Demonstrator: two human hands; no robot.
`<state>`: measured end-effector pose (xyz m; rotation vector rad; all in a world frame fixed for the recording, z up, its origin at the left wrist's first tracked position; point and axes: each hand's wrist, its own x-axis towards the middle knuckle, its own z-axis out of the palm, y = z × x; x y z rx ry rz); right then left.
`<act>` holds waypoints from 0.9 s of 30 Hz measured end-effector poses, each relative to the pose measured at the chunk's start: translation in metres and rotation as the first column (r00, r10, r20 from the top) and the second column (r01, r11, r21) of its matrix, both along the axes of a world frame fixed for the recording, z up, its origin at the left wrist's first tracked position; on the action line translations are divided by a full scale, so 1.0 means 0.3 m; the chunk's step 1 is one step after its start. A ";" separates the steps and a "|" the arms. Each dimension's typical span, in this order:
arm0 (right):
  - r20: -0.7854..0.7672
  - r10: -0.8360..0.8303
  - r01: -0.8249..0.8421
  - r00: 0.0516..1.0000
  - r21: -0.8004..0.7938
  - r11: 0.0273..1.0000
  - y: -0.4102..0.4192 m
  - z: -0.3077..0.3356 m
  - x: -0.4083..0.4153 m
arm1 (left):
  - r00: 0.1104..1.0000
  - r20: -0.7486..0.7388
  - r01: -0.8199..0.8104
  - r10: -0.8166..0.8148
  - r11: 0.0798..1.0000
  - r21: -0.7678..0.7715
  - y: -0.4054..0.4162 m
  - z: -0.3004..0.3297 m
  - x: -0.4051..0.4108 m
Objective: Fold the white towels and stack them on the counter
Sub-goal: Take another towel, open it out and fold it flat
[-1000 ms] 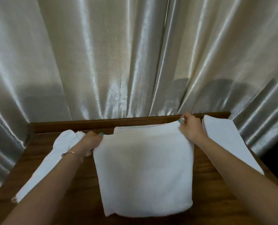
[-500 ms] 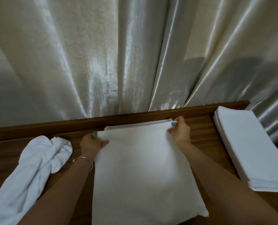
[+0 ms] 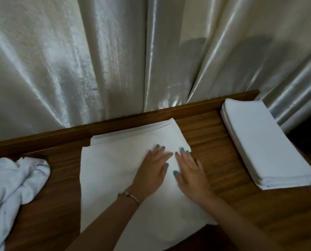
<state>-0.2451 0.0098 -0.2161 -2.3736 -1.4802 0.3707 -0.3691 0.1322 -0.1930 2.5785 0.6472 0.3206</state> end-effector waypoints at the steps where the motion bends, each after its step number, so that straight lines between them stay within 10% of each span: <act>1: 0.020 0.016 -0.015 1.000 -0.048 0.999 -0.041 -0.001 -0.005 | 0.998 -0.052 0.044 -0.044 0.999 -0.004 -0.028 0.002 0.041; 7: 0.009 0.047 -0.044 0.999 -0.199 0.979 -0.234 0.011 -0.019 | 0.911 -0.411 0.056 0.010 0.988 0.146 -0.124 -0.053 0.184; 19: -0.255 0.246 -0.249 0.935 0.020 0.968 -0.543 0.034 -0.024 | 0.943 -0.310 0.011 0.124 0.916 0.400 -0.157 -0.143 0.179; 27: 0.105 0.006 -0.049 0.994 0.415 0.908 -0.592 -0.026 -0.073 | 0.942 -0.308 0.008 0.134 0.908 0.419 -0.159 -0.143 0.184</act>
